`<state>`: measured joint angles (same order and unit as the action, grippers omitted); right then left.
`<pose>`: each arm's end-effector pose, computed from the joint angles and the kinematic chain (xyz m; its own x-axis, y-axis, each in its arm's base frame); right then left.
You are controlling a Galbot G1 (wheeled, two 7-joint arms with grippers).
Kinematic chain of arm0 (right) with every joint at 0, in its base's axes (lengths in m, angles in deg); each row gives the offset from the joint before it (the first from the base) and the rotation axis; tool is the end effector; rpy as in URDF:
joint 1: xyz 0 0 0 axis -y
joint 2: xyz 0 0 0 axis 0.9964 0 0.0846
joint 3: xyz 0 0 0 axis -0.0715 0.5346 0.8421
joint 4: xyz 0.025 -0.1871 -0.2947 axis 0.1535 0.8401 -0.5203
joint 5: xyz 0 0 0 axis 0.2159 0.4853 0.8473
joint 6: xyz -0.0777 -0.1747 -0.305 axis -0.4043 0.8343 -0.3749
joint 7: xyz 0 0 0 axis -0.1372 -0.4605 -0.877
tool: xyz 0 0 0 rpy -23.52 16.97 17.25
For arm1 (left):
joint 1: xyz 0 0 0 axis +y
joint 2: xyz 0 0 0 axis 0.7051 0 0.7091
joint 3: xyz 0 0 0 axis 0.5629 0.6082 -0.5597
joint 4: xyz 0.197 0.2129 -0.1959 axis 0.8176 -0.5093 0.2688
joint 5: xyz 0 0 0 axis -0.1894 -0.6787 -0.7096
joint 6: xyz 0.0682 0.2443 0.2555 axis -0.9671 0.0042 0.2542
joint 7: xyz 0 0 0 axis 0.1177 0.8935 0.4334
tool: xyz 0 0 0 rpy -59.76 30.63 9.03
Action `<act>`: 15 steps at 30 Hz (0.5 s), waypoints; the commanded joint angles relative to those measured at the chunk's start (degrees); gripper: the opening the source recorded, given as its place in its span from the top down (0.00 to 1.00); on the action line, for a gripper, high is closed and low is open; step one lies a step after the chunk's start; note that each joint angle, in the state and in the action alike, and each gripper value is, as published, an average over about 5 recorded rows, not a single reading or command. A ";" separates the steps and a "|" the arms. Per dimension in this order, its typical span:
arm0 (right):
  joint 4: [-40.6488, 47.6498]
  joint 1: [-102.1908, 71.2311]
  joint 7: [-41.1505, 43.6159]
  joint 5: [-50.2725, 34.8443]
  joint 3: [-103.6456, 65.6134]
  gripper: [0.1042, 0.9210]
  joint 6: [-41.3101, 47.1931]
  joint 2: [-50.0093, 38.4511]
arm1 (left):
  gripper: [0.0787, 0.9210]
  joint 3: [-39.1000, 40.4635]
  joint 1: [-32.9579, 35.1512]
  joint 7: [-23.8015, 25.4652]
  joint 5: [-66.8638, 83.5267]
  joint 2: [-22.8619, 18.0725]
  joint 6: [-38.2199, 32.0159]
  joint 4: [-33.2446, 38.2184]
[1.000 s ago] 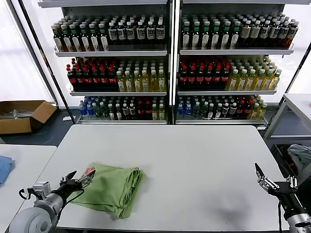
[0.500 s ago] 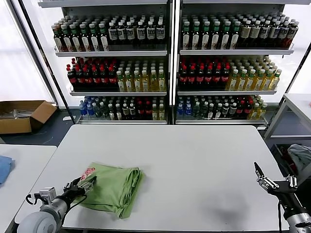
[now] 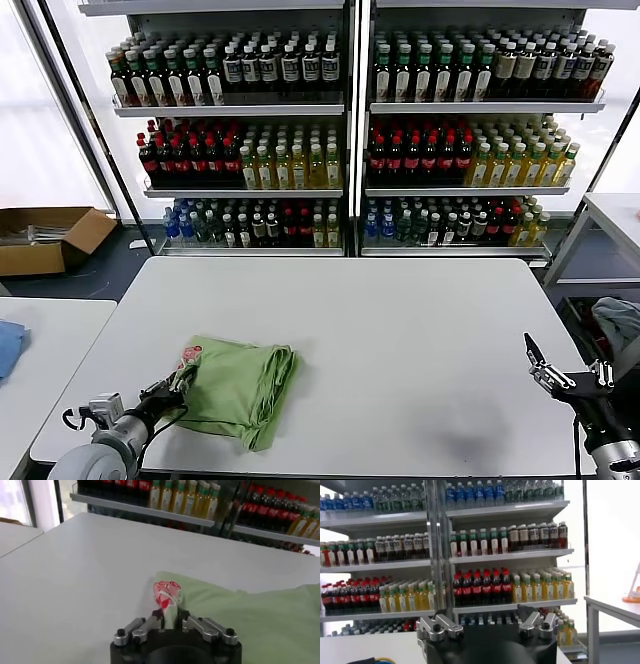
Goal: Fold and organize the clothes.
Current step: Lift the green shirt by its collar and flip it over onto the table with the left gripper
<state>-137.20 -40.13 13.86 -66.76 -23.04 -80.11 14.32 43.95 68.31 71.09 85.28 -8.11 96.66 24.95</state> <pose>0.1560 -0.1962 -0.2482 -0.9998 -0.0214 0.0050 -0.0211 0.9982 0.0557 0.2383 0.1492 -0.3090 -0.8437 0.1352 0.5195 0.0314 0.9785 -0.2037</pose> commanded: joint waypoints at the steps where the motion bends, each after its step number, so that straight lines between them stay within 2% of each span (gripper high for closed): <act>1: -0.09 0.09 0.00 0.03 -0.16 0.12 -0.04 0.36 | 0.84 -7.70 1.35 -2.63 2.28 -5.07 -0.02 3.58; 3: -0.18 0.08 0.00 0.02 -0.21 0.12 -0.04 0.44 | 0.90 -11.53 1.26 -3.25 2.72 -6.00 -0.01 4.11; 6: -0.13 0.00 -0.01 -0.06 -0.39 0.12 -0.10 0.32 | 0.96 -18.88 0.66 -3.51 3.66 -4.64 0.05 3.54; 11: 0.10 0.01 -0.04 -0.06 -0.28 0.12 -0.29 0.27 | 0.97 -30.57 0.52 -2.53 5.08 1.83 0.83 0.32; 15: -0.06 0.31 -0.07 0.02 0.16 0.12 -0.29 0.68 | 0.97 -36.56 0.70 -1.99 6.50 6.33 1.77 -1.98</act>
<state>-137.29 -40.04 13.85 -66.75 -23.20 -80.37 14.68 27.35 68.80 69.05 88.98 -9.37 97.45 26.13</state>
